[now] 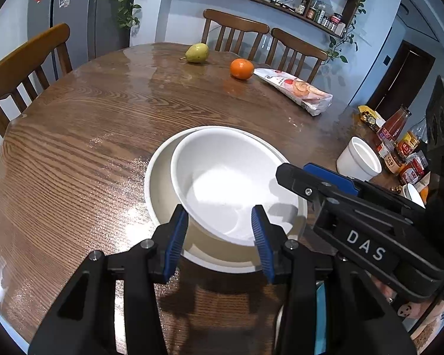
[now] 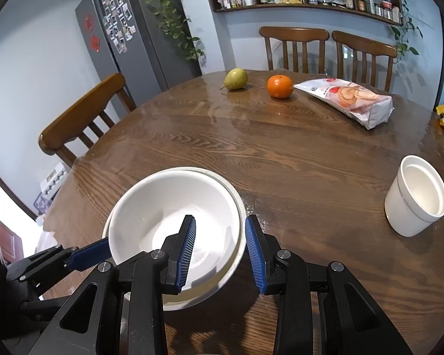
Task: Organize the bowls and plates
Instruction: 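Lower the medium white bowl into the large white bowl with the left tool, then open both tools off the nested bowls and lift away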
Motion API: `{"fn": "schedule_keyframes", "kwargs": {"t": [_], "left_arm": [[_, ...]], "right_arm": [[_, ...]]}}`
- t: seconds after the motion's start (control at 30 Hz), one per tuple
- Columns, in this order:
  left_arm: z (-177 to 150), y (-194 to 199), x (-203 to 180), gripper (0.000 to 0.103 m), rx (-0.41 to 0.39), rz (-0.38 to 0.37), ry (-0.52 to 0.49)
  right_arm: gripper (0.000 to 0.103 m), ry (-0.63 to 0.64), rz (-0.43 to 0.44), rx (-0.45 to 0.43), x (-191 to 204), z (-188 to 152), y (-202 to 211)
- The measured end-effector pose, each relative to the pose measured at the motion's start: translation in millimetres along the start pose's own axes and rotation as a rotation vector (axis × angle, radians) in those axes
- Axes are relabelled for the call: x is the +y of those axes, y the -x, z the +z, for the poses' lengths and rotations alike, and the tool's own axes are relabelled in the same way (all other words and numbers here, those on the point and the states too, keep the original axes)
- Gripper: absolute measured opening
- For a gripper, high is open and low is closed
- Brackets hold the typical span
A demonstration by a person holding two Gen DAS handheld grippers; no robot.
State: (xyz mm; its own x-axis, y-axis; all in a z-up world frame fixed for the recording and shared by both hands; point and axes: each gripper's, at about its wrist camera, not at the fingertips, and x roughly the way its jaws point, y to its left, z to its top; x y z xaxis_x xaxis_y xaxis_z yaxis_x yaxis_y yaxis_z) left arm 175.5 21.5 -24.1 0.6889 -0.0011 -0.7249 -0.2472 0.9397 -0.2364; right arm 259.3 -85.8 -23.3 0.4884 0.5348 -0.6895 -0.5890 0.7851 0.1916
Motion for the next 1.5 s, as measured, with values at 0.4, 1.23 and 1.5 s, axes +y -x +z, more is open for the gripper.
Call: {"fn": "schedule_keyframes", "kwargs": {"t": [0.4, 1.23, 1.5], "left_arm": [[1.4, -2.3, 0.8, 0.044, 0.003, -0.005, 0.0], [14.6, 12.4, -7.5, 0.052, -0.005, -0.042, -0.013], [34.1, 35.8, -29.2, 0.062, -0.085, -0.109, -0.045]], "right_arm": [[0.037, -0.013, -0.004, 0.002, -2.2, 0.5, 1.1], [0.037, -0.062, 0.032, -0.015, -13.5, 5.9, 13.1], [0.052, -0.126, -0.017, -0.101, -45.4, 10.4, 34.8]]}}
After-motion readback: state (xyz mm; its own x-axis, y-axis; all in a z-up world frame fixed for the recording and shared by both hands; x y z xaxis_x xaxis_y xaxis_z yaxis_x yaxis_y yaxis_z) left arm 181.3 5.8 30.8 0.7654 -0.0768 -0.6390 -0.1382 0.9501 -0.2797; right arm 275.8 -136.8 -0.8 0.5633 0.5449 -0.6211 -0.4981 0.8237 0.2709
